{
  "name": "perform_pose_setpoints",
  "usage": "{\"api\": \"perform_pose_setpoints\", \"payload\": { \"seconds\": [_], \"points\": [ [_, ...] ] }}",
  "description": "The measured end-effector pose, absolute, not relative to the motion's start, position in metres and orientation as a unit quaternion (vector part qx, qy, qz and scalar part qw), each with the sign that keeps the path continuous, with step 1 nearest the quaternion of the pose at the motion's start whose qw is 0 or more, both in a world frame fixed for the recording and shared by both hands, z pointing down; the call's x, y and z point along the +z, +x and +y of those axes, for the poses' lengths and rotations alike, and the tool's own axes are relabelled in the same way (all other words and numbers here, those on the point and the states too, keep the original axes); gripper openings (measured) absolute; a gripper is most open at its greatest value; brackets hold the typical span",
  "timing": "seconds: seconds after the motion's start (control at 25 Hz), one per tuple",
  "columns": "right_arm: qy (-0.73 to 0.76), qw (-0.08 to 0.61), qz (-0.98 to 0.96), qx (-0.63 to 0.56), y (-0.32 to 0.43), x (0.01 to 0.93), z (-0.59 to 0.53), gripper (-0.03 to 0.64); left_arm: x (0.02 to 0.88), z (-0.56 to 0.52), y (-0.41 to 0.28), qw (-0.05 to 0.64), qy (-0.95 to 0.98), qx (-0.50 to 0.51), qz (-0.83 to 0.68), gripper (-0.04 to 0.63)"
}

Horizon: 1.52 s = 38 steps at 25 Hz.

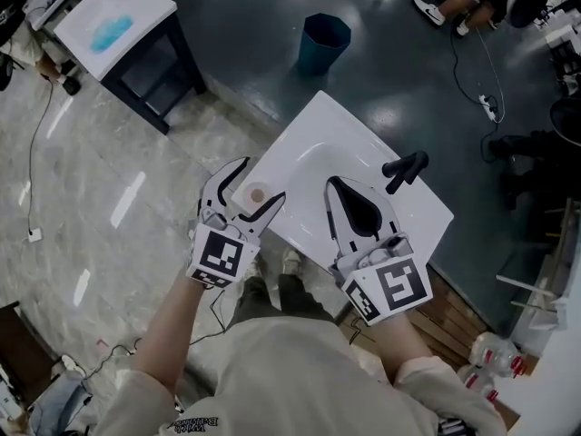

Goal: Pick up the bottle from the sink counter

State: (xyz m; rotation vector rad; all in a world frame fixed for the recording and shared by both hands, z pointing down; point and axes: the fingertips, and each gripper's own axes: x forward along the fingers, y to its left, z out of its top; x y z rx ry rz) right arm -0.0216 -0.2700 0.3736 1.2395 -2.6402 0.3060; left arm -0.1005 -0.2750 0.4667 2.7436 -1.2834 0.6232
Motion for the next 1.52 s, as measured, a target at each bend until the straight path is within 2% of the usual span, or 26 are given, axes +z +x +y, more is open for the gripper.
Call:
{"api": "perform_pose_setpoints", "payload": {
  "seconds": [0.36, 0.72, 0.96, 1.0, 1.12, 1.16, 1.52],
  "points": [
    [0.415, 0.134, -0.888, 0.146, -0.029, 0.435, -0.274, -0.003, 0.556, -0.274, -0.089, 0.054, 0.892, 0.251, -0.373, 0.322],
    [0.406, 0.175, -0.878, 0.184, -0.032, 0.500, -0.263, -0.003, 0.619, -0.278, -0.087, 0.108, 0.887, 0.239, -0.379, 0.282],
    [0.404, 0.189, -0.873, 0.197, -0.031, 0.522, -0.260, -0.003, 0.634, -0.279, -0.083, 0.106, 0.892, 0.230, -0.374, 0.277],
    [0.404, 0.191, -0.872, 0.199, -0.031, 0.525, -0.259, -0.003, 0.635, -0.281, -0.085, 0.101, 0.892, 0.230, -0.377, 0.265],
    [0.405, 0.197, -0.870, 0.203, -0.028, 0.531, -0.256, -0.003, 0.634, -0.283, -0.092, 0.089, 0.888, 0.225, -0.390, 0.160],
    [0.405, 0.199, -0.869, 0.204, -0.026, 0.533, -0.255, -0.003, 0.633, -0.283, -0.092, 0.086, 0.888, 0.224, -0.392, 0.146],
    [0.406, 0.206, -0.865, 0.210, -0.024, 0.542, -0.253, -0.003, 0.633, -0.281, -0.089, 0.053, 0.892, 0.242, -0.379, 0.109]
  ]
}}
